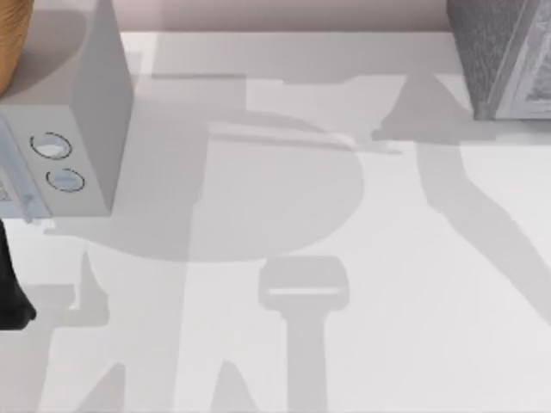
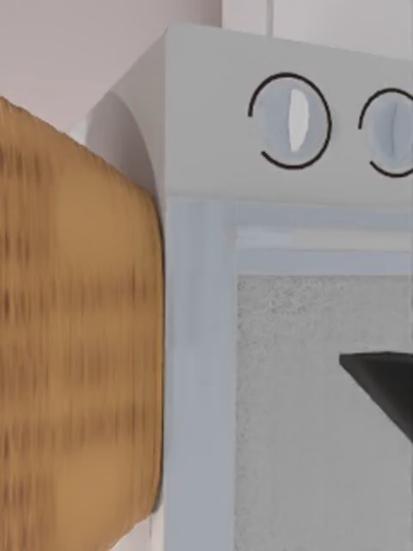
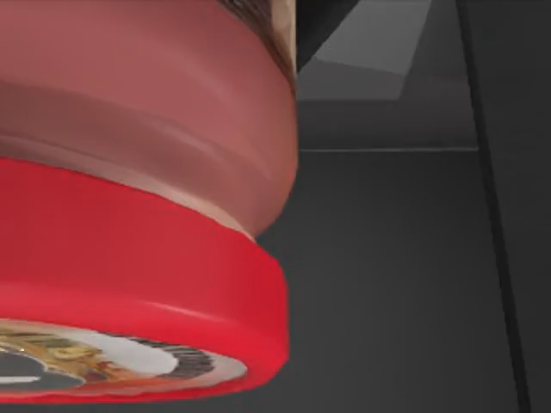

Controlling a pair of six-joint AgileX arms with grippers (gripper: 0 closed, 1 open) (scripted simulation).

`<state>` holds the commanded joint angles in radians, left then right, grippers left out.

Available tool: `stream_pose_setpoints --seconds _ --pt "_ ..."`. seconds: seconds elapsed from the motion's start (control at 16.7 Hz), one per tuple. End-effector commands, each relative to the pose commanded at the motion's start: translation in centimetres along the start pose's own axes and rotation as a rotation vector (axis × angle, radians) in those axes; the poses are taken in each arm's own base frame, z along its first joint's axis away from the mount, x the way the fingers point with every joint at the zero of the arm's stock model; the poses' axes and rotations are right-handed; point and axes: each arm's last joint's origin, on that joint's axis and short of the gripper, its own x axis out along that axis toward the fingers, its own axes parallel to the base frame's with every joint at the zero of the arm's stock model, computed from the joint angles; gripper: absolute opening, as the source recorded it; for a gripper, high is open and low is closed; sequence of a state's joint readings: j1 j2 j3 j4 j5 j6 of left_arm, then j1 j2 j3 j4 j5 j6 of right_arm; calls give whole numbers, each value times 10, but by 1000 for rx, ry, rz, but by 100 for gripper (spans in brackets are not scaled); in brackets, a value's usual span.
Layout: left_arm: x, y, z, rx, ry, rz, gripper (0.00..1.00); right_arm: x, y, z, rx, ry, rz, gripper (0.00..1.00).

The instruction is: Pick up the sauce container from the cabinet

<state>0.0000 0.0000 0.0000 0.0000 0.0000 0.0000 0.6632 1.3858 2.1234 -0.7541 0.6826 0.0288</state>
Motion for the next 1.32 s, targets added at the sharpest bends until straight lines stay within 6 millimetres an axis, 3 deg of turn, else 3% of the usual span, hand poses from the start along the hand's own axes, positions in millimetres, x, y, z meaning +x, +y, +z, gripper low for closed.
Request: stream_pose_setpoints --seconds 0.42,0.78,1.02,1.32 --pt "0 0 0 0 0 0 100 -2 -2 0 5 -3 -3 0" --pt "0 0 0 0 0 0 100 -23 -34 -15 42 -51 -1 0" --pt "0 0 0 0 0 0 100 -41 -62 -54 41 -67 -2 0" --pt "0 0 0 0 0 0 100 -58 -89 -141 18 -54 -1 0"
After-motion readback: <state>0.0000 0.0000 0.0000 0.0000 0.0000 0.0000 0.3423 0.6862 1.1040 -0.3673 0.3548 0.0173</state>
